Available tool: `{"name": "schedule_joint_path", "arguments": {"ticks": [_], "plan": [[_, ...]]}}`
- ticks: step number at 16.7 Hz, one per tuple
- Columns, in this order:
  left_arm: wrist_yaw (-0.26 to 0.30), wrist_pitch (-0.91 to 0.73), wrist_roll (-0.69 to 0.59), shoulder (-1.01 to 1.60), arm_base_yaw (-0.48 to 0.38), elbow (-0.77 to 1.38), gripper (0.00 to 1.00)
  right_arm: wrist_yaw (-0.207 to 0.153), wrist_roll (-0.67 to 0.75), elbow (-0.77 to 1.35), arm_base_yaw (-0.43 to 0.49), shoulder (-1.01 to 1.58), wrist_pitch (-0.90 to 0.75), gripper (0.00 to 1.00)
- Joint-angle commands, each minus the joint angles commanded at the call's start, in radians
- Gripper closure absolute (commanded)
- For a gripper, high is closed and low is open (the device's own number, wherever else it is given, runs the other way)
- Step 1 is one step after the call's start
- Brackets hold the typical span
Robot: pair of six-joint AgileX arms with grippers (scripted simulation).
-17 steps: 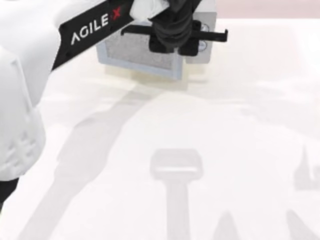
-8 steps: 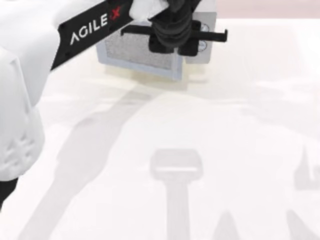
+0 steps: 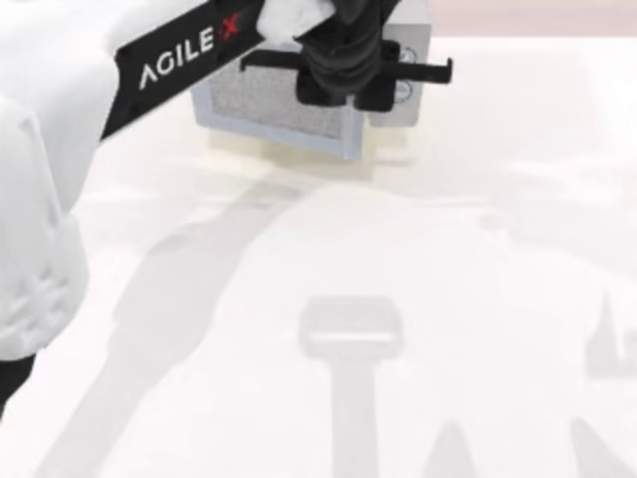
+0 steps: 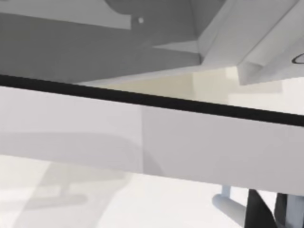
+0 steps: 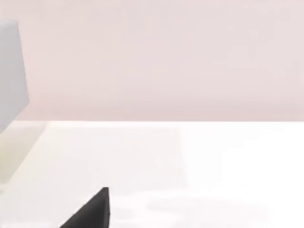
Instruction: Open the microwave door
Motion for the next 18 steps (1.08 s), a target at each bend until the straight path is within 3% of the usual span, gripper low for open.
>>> {"name": "schedule_joint_path", "arguments": {"ticks": [10,18], "plan": [[0.006,0.003,-0.002,-0.001,-0.007,-0.003,1.0,0.0,0.0,0.0,0.0,0.0,0.0,0.0],[0.051,0.088,0.1,-0.105,0.013,-0.173,1.0,0.0,0.0,0.0,0.0,0.0,0.0,0.0]]}}
